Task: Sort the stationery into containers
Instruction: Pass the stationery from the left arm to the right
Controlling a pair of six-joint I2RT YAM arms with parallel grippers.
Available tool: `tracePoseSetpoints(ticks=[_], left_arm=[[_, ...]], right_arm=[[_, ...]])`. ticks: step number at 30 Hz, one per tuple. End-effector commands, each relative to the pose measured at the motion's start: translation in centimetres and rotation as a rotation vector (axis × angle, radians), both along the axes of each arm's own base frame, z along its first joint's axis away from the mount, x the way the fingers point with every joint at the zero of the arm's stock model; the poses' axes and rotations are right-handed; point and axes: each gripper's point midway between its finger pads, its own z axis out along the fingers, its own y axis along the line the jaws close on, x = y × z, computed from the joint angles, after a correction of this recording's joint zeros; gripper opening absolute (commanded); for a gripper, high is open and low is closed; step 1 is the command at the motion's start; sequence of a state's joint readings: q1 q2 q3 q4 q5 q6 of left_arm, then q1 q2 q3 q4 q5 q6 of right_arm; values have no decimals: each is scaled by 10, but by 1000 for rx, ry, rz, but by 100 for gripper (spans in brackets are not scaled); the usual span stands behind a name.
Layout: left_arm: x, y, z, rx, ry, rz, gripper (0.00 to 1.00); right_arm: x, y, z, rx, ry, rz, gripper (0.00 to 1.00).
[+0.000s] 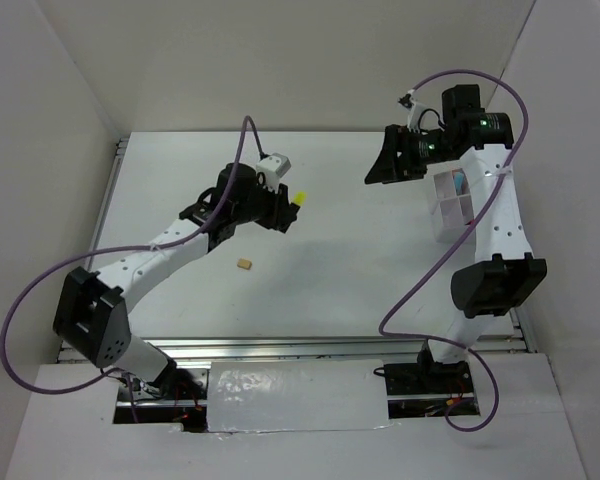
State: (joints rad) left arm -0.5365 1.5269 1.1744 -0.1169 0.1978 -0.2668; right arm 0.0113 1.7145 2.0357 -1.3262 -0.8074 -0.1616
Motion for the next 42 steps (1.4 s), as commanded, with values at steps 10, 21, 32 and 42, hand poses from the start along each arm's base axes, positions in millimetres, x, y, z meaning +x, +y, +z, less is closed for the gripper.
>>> tracePoseSetpoints(ticks=[10,21,32,42], left_arm=[[-22,-47,96,-186,-116,-161,0],[-30,-59,110,-200,-130,-177,0],[-32,-66,113,-211,-125,-183,0],[-28,-60,107,-180,-122,-151,41]], right_arm=[[-7,95,21,128,33,105,77],[3,126,-4,89,100,84,74],[4,124,-12,110,137,93,42],[6,105,-8,109,115,63,0]])
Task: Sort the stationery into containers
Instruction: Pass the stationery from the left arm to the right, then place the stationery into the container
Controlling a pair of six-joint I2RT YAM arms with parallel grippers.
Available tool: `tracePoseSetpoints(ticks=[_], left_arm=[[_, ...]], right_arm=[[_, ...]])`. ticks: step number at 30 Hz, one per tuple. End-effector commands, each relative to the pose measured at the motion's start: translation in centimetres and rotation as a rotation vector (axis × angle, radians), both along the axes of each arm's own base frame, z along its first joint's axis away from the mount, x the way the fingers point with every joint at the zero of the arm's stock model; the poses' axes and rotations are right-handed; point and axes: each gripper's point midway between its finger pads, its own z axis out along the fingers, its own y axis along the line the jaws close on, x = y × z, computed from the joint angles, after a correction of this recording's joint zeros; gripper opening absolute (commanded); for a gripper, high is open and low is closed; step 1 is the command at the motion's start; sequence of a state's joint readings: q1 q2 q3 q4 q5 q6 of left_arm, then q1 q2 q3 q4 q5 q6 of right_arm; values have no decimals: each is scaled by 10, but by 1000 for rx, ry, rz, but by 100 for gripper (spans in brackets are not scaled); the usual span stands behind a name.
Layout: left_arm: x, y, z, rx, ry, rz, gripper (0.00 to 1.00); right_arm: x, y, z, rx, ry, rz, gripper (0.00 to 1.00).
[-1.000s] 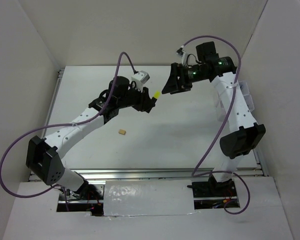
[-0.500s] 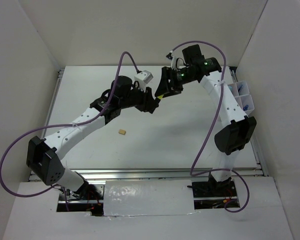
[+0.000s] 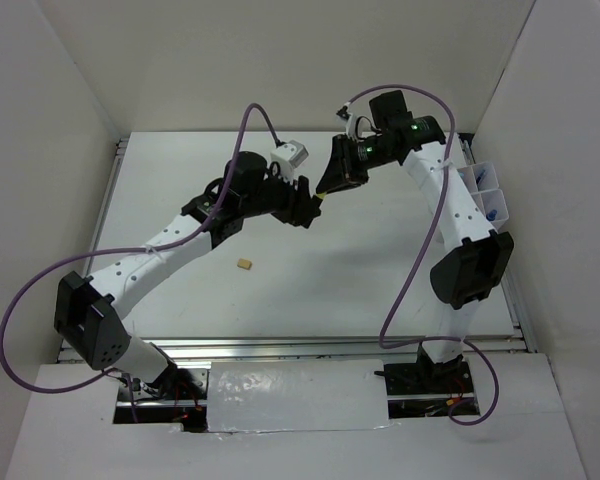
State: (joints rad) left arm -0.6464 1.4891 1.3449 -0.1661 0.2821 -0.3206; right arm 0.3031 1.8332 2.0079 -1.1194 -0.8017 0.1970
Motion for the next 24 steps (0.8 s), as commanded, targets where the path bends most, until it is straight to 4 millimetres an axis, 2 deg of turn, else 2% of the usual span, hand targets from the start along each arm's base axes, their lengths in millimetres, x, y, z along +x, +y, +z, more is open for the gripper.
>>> tracePoseSetpoints(ticks=[1,2,3,4,6,7,8,9,10,11,12,13,14,15,16,20,24], left_arm=[[7,-1,19,-17,-37,32,69],[8,3,18,-1,-37,50,77],[14,12,16,24,-39,99,85],[15,18,11,46,-23,123,99],[21,40,14,64,-32,187,99],[21,49,13,76,-32,214,99],[28,62,11,84,-31,245,99],[29,72,7,94,-21,276,99],[31,78,4,97,-10,295,99],[35,91,0,109,8,321,99],[36,96,-2,116,9,326,99],[35,99,-7,130,8,313,99],[36,103,-8,135,5,316,99],[34,104,-11,142,8,306,99],[32,104,-10,140,-1,295,99],[29,106,-12,135,-6,294,99],[25,106,-19,147,2,273,99]], right_arm=[[11,-19,19,3,-118,-33,0],[13,-28,25,-3,-145,-49,0],[23,-48,27,-31,-166,-107,0],[27,-60,29,-55,-204,-124,0],[34,-92,39,-107,-266,-202,0],[44,-127,37,-174,-296,-286,0],[42,-143,46,-207,-343,-326,0],[51,-189,38,-312,-380,-419,0],[52,-209,37,-364,-400,-467,0],[46,-228,45,-407,-454,-515,0],[51,-248,33,-454,-472,-554,0],[45,-285,38,-556,-524,-626,0],[44,-301,36,-609,-548,-652,0],[47,-319,25,-679,-574,-660,0],[41,-342,26,-745,-581,-705,0],[45,-386,14,-869,-594,-766,0],[59,-406,7,-887,-585,-790,0]])
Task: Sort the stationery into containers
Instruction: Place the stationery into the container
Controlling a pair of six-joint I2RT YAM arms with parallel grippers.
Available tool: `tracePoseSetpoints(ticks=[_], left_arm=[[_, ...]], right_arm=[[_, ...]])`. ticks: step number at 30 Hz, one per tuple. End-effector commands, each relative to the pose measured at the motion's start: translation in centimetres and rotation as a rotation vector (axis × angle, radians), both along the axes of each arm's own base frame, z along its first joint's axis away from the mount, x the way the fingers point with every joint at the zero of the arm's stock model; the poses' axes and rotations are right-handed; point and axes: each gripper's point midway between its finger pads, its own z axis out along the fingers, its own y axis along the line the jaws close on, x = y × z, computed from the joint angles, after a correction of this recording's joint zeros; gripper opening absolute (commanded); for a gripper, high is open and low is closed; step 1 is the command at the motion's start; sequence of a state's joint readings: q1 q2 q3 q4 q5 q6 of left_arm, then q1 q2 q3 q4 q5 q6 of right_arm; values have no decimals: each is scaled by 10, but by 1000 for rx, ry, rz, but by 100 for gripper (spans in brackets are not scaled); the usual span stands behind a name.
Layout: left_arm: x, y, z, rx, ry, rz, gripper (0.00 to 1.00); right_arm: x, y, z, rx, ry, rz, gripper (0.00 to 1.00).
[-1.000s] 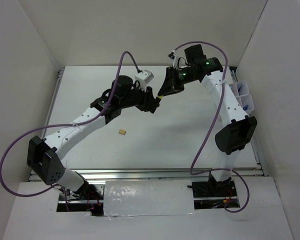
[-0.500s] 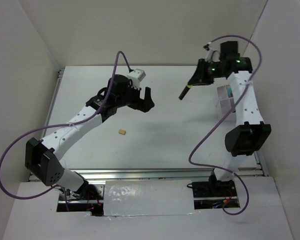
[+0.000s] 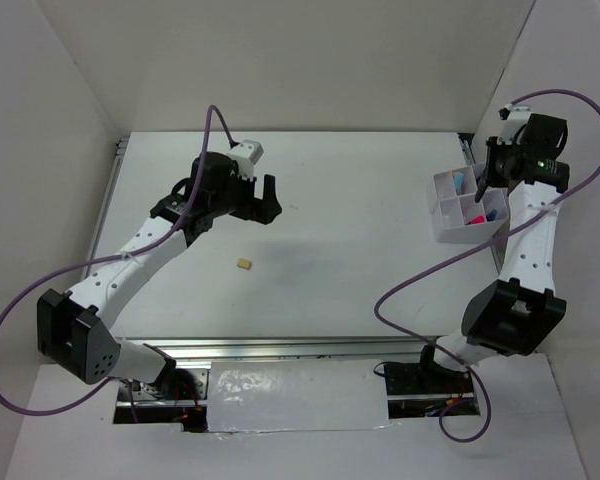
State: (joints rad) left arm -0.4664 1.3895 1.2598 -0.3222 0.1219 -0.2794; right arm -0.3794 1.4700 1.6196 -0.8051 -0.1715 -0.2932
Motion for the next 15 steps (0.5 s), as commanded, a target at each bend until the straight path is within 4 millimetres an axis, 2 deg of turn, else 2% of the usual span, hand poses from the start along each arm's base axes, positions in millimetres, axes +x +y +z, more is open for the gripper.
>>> tracePoseSetpoints(ticks=[1,3,4,8,9,15], left_arm=[[-6,0,13,-2,-54,-41,99],[-7,1,9,9,-38,-42,99],[-7,2,6,19,-33,-42,99],[-7,5,-5,55,3,-50,99],[-7,3,-7,54,12,-68,99],[-12,2,-14,36,27,-104,99]], right_arm=[[26,-35,3,-115,-51,-38,0],[33,-41,1,-124,-54,-43,0],[38,-43,-7,-117,-39,-39,0],[54,-40,-16,-86,-22,-1,0],[58,-38,-27,-72,5,10,0],[70,-41,-44,-57,40,-4,0]])
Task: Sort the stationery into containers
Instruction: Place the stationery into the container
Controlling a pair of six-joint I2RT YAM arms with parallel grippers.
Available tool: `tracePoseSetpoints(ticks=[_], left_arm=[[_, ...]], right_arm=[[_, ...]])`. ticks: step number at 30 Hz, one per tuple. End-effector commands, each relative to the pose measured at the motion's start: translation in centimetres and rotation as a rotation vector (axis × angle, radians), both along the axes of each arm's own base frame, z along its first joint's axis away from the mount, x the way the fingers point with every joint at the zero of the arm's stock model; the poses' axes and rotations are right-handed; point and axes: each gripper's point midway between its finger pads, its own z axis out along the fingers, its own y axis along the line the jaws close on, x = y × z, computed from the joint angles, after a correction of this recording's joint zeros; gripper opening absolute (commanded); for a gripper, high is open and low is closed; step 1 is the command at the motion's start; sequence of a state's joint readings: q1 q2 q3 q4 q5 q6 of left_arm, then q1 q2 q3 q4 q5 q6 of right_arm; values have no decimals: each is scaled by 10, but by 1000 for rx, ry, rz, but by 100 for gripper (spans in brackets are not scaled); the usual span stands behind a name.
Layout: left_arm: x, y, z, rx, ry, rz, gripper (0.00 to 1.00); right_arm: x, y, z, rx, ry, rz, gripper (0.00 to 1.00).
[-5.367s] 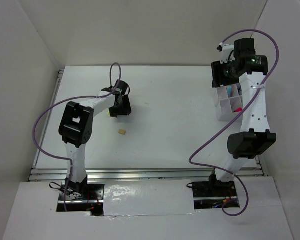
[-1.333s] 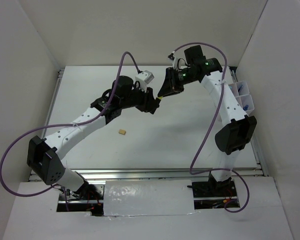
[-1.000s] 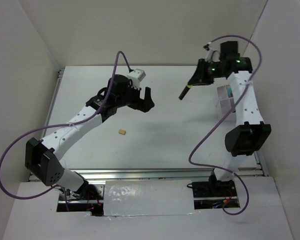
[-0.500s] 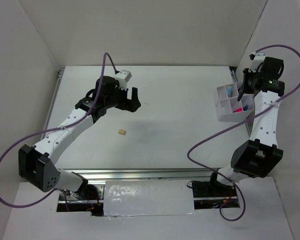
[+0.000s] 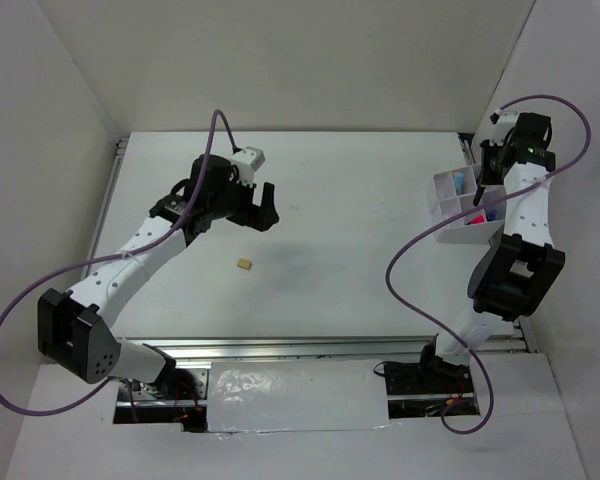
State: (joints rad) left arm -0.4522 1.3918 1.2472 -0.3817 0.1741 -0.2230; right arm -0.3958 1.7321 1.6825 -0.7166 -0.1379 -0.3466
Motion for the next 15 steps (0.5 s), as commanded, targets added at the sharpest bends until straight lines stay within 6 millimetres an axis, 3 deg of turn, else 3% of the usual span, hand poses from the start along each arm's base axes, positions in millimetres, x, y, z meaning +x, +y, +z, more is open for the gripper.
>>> tracePoseSetpoints(ticks=[1,5,15], left_arm=[[0,-2,3,-12,-21,-47,99],[-3,-1,-3,-1,-13,-90,99],[-15,10,-32,50,15,-273,96]], right_arm=[[18,-3,21,-41,-75,4,0],[21,-1,4,-32,-24,3,12],[26,-7,-21,-41,46,-66,20]])
